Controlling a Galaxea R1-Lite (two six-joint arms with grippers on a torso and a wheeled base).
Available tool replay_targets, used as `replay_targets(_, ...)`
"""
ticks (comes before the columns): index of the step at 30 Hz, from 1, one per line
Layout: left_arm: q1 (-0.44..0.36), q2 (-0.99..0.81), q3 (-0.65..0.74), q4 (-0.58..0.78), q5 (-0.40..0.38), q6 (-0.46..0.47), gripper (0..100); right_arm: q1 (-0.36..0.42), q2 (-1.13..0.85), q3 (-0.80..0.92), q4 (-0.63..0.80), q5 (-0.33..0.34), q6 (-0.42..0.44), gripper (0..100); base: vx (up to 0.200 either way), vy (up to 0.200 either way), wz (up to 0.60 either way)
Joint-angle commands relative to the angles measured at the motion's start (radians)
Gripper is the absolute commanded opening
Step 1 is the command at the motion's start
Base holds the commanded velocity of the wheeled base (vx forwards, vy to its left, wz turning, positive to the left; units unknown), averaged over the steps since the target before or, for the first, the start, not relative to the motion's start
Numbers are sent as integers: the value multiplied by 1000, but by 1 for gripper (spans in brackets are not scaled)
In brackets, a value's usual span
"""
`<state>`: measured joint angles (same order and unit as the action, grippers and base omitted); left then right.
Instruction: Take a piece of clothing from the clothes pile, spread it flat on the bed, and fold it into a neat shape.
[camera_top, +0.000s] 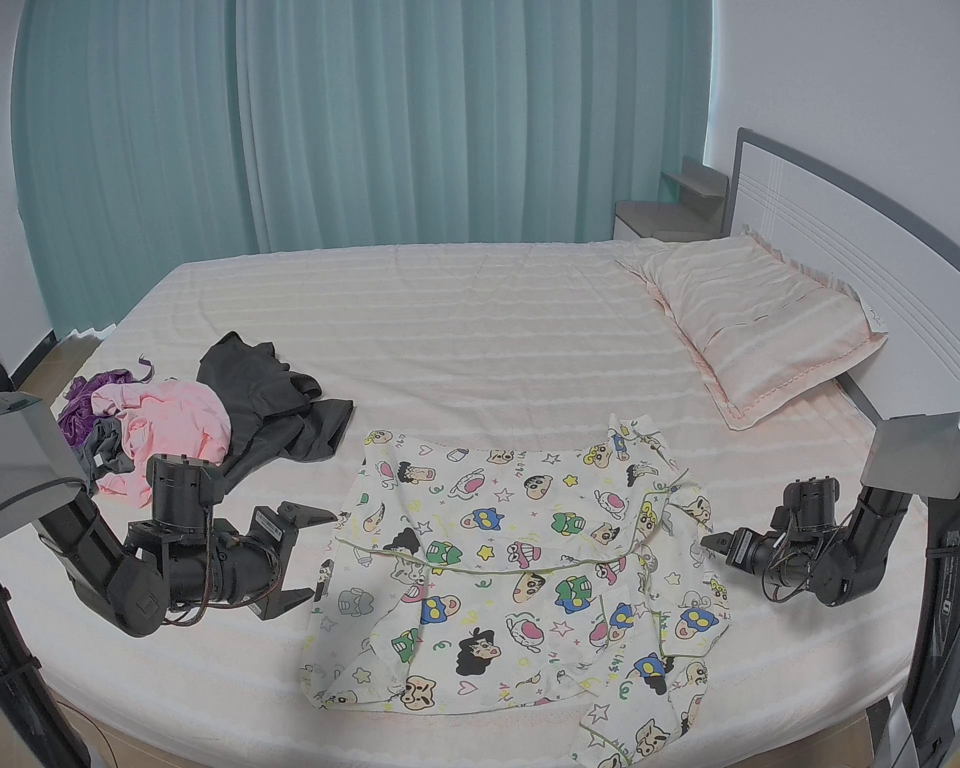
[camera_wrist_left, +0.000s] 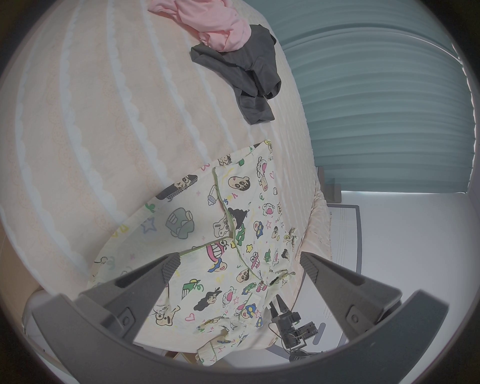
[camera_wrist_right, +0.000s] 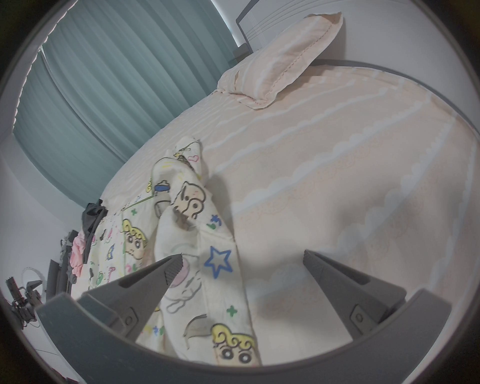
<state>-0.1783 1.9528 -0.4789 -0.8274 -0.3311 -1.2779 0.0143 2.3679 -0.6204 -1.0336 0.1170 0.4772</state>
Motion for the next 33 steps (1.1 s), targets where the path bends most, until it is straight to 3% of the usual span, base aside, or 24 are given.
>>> replay_targets(1, -1, 6, 2, -1, 1, 0, 100, 1, 37, -33, 9, -28, -5, 100, 0, 0, 0)
replay_targets(11, -3, 8, 2, -1, 4, 0, 100, -27, 27, -38, 4, -143, -149, 100, 0, 0, 0)
replay_targets(23, -3, 9, 2, -1, 4, 0, 100, 0, -7, 13, -2, -157, -247, 100, 0, 0, 0)
replay_targets(33, -3, 9, 2, -1, 4, 3, 100, 119, 22, 15, 1, -162, -258, 100, 0, 0, 0)
